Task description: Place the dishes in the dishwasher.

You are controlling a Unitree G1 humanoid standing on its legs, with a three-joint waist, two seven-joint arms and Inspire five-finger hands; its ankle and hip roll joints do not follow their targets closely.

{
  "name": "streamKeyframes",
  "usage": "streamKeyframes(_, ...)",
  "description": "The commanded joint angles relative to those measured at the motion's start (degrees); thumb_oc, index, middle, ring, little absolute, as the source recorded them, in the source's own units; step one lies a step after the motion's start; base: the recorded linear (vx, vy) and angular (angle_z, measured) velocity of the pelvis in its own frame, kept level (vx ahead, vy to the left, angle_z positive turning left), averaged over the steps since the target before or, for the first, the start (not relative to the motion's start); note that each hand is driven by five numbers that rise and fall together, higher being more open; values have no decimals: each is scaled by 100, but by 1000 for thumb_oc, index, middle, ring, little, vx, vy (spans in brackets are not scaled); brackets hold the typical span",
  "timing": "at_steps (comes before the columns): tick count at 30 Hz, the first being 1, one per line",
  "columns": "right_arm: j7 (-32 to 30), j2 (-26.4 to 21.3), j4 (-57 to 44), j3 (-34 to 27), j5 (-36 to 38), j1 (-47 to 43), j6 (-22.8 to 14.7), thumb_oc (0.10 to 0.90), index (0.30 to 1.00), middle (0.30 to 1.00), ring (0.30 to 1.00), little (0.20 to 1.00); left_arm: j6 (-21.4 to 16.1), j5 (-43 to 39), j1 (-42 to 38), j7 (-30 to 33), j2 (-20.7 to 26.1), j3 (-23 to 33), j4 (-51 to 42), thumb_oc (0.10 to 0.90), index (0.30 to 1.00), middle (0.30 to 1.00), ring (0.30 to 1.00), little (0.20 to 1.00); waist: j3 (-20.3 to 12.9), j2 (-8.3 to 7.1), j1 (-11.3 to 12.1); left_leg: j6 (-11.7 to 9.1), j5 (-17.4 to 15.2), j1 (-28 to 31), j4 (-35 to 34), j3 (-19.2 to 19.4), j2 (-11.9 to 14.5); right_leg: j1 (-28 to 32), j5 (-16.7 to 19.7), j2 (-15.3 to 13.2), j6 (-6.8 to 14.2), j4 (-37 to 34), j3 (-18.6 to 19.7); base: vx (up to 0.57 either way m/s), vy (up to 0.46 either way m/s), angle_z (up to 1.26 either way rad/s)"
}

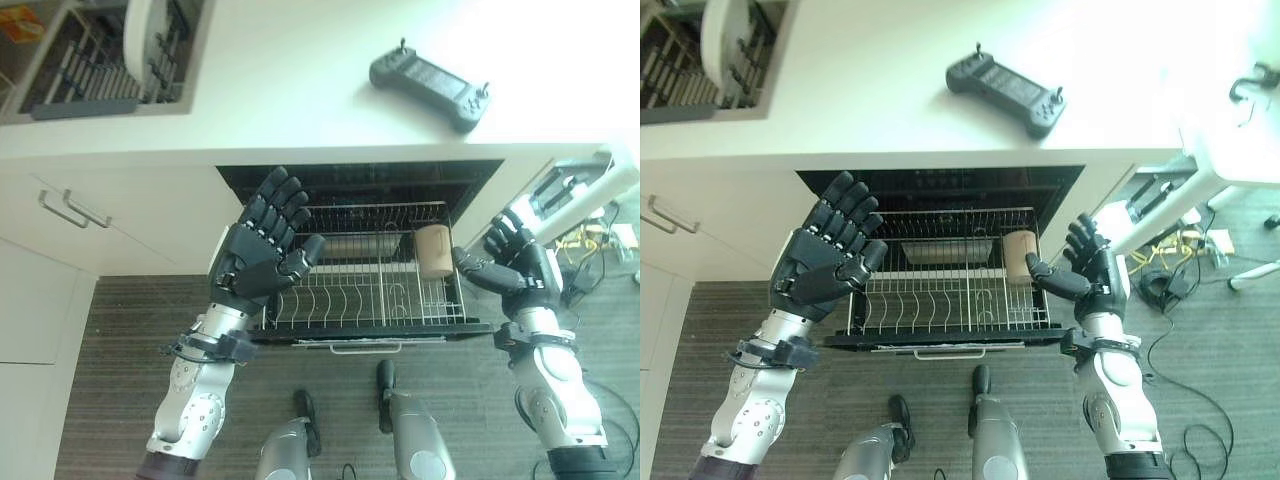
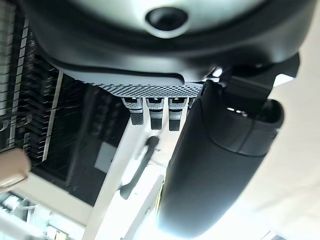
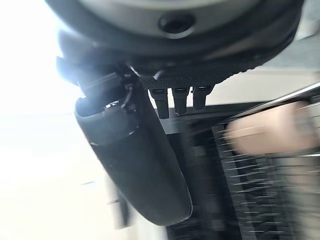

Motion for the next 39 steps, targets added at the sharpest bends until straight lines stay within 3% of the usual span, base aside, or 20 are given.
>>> streamKeyframes(1,127,-183,-791,-379,-185,-196,-893,800,900,900,900,900,-304,176,-166,-222,70,193,-585,800,900,900,900,900,-453,77,28,22,-670,310,180,-153,77,489,-665,-627,636,437,-207,112,293,10)
streamKeyframes(5,381,63,-1086,-326,-514,226,-1012,800,900,900,900,900,-38,6,49,-244,-18,408,-662,800,900,900,900,900,-521,11,98,183,-774,424,180,-249,-56,669,-231,-686,716,437,-368,92,209,2)
streamKeyframes(7,451,38,-1190,-278,-584,316,-1161,800,900,900,900,900,-37,79,194,-274,5,485,-675,800,900,900,900,900,-512,70,161,261,-759,436,180,-163,42,906,-385,-367,622,437,-729,20,104,-43)
streamKeyframes(8,424,-62,-1195,-297,-614,265,-1229,800,900,900,900,900,-50,76,174,-287,21,447,-594,800,900,900,900,900,-470,116,118,275,-748,447,180,-182,51,1078,-568,250,480,437,-687,18,39,-93)
streamKeyframes(10,333,-115,-1180,-320,-549,172,-1308,800,900,900,900,900,-19,72,77,-282,-15,364,-521,800,900,900,900,900,-496,109,71,281,-750,413,180,-254,-92,1070,-566,709,365,437,-561,16,-28,-49)
streamKeyframes(12,273,-86,-1126,-303,-512,114,-1448,800,900,900,900,900,-19,54,-40,-323,-25,286,-406,800,900,900,900,900,-509,80,76,312,-788,435,180,-327,-286,1008,-564,787,307,437,-661,8,-87,18)
streamKeyframes(14,225,-227,-1148,-321,-343,222,-1562,800,900,900,900,900,-86,101,-12,-452,-12,203,-265,800,900,900,900,900,-529,70,52,308,-758,486,180,-408,-485,999,-905,794,150,437,-666,61,-127,20)
streamKeyframes(15,233,-254,-1141,-360,-362,246,-1511,800,900,900,900,900,-82,39,53,-475,10,185,-283,800,900,900,900,900,-535,83,53,348,-764,534,180,-475,-602,1000,-779,789,166,437,-631,120,-199,59)
streamKeyframes(17,142,-377,-1291,-329,-490,242,-1266,800,900,900,900,900,115,-295,154,-527,-37,229,-402,800,900,900,900,900,-592,119,90,356,-766,706,180,-550,-734,993,-748,709,164,437,-727,74,-171,58)
streamKeyframes(21,8,-387,-1239,-315,-570,123,-1295,800,900,900,900,900,88,-116,102,-511,-87,72,-377,800,900,900,900,900,-631,86,93,214,-752,948,180,-235,-653,1051,-1134,539,-1,437,-897,7,-62,21)
streamKeyframes(23,-63,-445,-1142,-395,-486,42,-1246,800,900,900,900,900,92,-309,105,-503,-88,11,-384,800,900,900,900,900,-708,0,66,97,-628,965,180,102,-267,1179,-1252,329,-56,437,-943,18,75,13)
streamKeyframes(24,-56,-474,-1139,-381,-489,18,-1221,800,900,900,900,900,86,-335,135,-478,-90,22,-423,800,900,900,900,900,-744,0,77,60,-600,936,180,56,-187,1178,-1279,308,-64,437,-906,22,248,22)
streamKeyframes(26,108,-622,-1123,-308,-586,-80,-1144,800,900,900,900,900,-93,-444,333,-379,-166,136,-569,800,900,900,900,900,-849,43,186,-325,78,581,180,-591,403,1129,-1380,331,-110,437,-435,42,402,-21)
streamKeyframes(27,80,-670,-1095,-313,-551,-97,-1168,800,900,900,900,900,-147,-457,330,-384,-190,116,-560,800,900,900,900,900,-858,48,191,-387,266,508,180,-691,554,1132,-1396,316,-122,437,-369,49,336,-72)
streamKeyframes(31,-17,-922,-996,-523,-233,-154,-1282,800,900,900,900,900,-506,-473,249,-584,-228,-17,-339,800,900,900,900,900,-929,139,-14,-617,530,471,180,-563,1231,1020,-1381,-63,-36,437,-350,60,542,-53)
streamKeyframes(32,-13,-970,-998,-566,-249,-211,-1240,800,900,900,900,900,-516,-565,255,-603,-232,26,-350,800,900,900,900,900,-938,208,-37,-653,454,527,180,-696,1212,964,-1334,-157,41,437,-218,150,1221,-14)
streamKeyframes(34,-100,-932,-1026,-576,-369,-368,-1077,800,900,900,900,900,-436,-621,180,-531,-146,142,-380,800,900,900,900,900,-886,333,-119,-585,-263,658,180,-550,1022,926,-1063,-654,546,437,174,147,1242,-59)
streamKeyframes(37,-245,-748,-1047,-620,-395,-225,-1059,800,900,900,900,900,-299,-577,-14,-541,-103,57,-347,800,900,900,900,900,-848,310,-70,-399,-487,643,180,-662,683,1000,-785,-1042,699,437,209,75,753,-15)
streamKeyframes(38,-269,-686,-1041,-636,-414,-141,-1084,800,900,900,900,900,-274,-554,-39,-534,-90,5,-327,800,900,900,900,900,-829,290,-43,-328,-532,637,180,-764,542,1024,-577,-1147,708,437,208,72,823,63)
streamKeyframes(39,-238,-493,-1086,-632,-357,-18,-1047,800,900,900,900,900,-99,-478,-149,-547,-90,-14,-285,800,900,900,900,900,-774,211,75,-120,-634,620,180,-884,175,1074,120,-1507,762,437,31,69,895,69)
